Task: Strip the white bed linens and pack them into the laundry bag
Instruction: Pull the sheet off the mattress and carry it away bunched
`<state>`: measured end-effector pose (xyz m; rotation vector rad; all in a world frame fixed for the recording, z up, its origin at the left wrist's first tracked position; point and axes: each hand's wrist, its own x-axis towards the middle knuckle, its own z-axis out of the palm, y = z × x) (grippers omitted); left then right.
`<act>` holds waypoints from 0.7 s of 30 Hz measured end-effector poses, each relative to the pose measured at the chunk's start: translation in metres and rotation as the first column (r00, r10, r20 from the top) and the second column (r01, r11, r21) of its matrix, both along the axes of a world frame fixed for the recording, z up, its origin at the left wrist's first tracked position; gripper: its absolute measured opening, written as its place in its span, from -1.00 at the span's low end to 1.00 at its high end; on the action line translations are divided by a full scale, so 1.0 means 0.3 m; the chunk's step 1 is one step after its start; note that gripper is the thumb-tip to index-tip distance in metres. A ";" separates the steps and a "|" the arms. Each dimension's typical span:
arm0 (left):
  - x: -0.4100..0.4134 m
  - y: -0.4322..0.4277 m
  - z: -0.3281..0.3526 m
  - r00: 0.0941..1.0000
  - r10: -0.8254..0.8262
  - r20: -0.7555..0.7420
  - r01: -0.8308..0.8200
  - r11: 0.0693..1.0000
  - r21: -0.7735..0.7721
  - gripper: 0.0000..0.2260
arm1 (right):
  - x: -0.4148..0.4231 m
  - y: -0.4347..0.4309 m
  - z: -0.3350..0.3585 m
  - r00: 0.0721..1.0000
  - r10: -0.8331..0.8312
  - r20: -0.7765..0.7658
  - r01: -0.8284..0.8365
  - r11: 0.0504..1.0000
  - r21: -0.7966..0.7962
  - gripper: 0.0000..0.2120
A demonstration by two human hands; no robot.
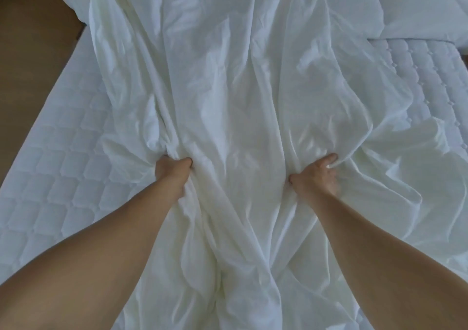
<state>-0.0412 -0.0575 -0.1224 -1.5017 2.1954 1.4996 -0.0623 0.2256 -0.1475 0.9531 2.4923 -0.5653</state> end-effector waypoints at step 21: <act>0.570 0.164 0.776 0.856 -0.248 -0.454 0.287 0.958 0.018 -0.72 | 0.681 -0.401 0.772 0.702 -0.428 -0.568 -0.258 0.591 -0.764 -0.89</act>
